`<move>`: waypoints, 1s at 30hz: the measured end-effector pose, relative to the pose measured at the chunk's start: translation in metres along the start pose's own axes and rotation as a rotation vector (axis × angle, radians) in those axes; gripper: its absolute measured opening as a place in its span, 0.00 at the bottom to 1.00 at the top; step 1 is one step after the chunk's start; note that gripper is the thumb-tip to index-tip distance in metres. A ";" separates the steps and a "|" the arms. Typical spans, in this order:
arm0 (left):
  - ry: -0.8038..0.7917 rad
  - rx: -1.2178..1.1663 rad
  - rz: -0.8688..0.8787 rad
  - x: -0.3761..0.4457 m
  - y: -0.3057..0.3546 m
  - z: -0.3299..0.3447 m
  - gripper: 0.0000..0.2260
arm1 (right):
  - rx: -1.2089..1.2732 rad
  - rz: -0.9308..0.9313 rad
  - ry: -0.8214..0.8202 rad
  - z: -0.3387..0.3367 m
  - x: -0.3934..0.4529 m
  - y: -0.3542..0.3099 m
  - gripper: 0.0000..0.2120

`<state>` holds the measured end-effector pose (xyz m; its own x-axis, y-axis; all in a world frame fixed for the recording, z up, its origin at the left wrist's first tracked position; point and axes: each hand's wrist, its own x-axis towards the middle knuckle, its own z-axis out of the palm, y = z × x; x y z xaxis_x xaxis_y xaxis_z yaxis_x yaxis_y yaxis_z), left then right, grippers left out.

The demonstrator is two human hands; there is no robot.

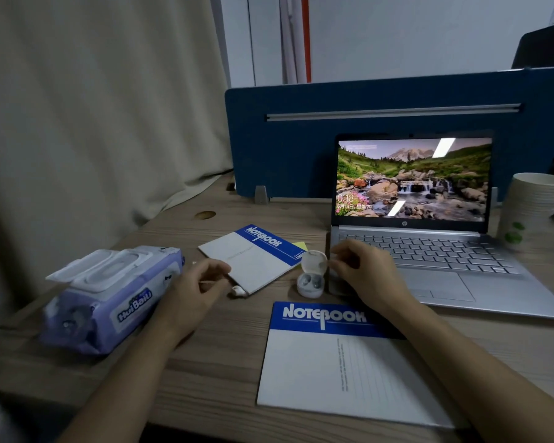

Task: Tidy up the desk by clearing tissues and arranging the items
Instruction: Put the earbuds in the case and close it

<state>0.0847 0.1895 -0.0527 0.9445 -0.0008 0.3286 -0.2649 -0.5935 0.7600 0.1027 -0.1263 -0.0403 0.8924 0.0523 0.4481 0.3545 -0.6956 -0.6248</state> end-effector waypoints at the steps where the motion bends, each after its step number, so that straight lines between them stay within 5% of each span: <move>1: -0.025 0.030 -0.009 -0.001 0.000 0.000 0.08 | -0.002 -0.004 0.006 -0.002 -0.002 0.001 0.10; 7: -0.093 0.159 0.010 -0.004 0.002 0.008 0.16 | -0.017 -0.016 0.026 -0.011 -0.008 0.005 0.08; 15: -0.073 0.152 0.013 -0.003 0.000 0.009 0.06 | 0.011 0.031 0.055 -0.014 -0.012 0.008 0.07; 30: -0.106 0.125 0.083 -0.003 0.012 0.015 0.09 | 0.064 0.036 0.060 -0.011 -0.010 0.011 0.06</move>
<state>0.0816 0.1706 -0.0532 0.9374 -0.1350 0.3211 -0.3227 -0.6836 0.6546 0.0947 -0.1425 -0.0448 0.8872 -0.0166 0.4612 0.3414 -0.6488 -0.6801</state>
